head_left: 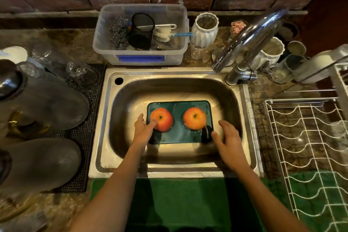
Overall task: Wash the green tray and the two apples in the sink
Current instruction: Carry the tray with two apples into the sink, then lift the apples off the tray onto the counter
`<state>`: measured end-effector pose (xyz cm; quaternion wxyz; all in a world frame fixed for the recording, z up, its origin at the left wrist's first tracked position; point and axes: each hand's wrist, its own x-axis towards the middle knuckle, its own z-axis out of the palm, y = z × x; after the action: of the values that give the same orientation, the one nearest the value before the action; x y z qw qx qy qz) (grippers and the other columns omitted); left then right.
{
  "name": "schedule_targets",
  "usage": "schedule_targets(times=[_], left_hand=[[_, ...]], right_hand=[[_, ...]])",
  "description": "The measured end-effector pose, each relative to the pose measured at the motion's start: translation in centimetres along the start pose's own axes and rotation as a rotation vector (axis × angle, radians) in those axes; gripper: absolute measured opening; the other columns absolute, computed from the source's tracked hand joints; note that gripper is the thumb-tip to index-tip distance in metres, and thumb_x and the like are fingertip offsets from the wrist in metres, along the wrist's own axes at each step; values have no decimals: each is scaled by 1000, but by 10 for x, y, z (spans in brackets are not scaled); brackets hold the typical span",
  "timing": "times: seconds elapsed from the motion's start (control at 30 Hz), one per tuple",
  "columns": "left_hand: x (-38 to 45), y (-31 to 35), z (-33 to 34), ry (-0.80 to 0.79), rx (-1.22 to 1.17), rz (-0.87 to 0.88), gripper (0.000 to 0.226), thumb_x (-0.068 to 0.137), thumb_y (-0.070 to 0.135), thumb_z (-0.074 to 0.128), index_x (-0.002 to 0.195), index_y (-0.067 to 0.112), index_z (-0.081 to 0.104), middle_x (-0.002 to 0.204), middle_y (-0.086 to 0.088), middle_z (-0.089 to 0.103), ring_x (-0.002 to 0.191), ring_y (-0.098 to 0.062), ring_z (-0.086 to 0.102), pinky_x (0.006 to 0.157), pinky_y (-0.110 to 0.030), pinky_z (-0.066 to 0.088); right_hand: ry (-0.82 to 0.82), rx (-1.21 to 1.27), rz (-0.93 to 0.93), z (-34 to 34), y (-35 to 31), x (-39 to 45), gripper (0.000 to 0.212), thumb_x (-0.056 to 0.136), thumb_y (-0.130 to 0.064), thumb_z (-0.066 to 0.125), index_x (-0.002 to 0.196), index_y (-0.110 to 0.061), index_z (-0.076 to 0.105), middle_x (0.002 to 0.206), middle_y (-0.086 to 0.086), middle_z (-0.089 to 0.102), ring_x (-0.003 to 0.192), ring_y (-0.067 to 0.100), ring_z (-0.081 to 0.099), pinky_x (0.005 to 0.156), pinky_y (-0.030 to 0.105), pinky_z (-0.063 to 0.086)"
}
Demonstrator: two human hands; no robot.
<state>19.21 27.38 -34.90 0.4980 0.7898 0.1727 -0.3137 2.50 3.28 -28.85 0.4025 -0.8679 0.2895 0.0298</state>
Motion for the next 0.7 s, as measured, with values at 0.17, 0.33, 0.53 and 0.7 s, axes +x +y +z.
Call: schedule_targets(times=[0.17, 0.33, 0.53, 0.7], left_hand=[[-17, 0, 16, 96, 396, 323, 84, 90, 21, 68, 158, 8, 21, 158, -21, 27, 145, -36, 26, 120, -49, 26], [-17, 8, 25, 89, 506, 387, 98, 85, 25, 75, 160, 10, 14, 161, -19, 21, 147, -37, 23, 120, -50, 26], [-6, 13, 28, 64, 588, 350, 110, 78, 39, 83, 160, 14, 14, 164, -12, 21, 148, -34, 25, 118, -50, 31], [-2, 9, 33, 65, 646, 362, 113, 72, 36, 88, 158, 14, 18, 160, -11, 29, 144, -34, 32, 113, -48, 36]], right_hand=[[20, -501, -135, -8, 25, -55, 75, 96, -63, 30, 156, -18, 30, 166, 4, 19, 154, 29, 10, 124, 51, 6], [0, -725, -126, 0, 49, -79, 79, 97, -66, 24, 154, -12, 33, 166, 13, 17, 154, 32, 9, 123, 55, 6], [25, -780, -213, 10, 60, -74, 66, 100, -57, 30, 146, -14, 49, 161, 5, 34, 152, 30, 23, 121, 57, 14], [99, -769, -243, 15, 65, -73, 62, 98, -53, 36, 142, -13, 54, 157, 4, 41, 151, 31, 25, 120, 58, 16]])
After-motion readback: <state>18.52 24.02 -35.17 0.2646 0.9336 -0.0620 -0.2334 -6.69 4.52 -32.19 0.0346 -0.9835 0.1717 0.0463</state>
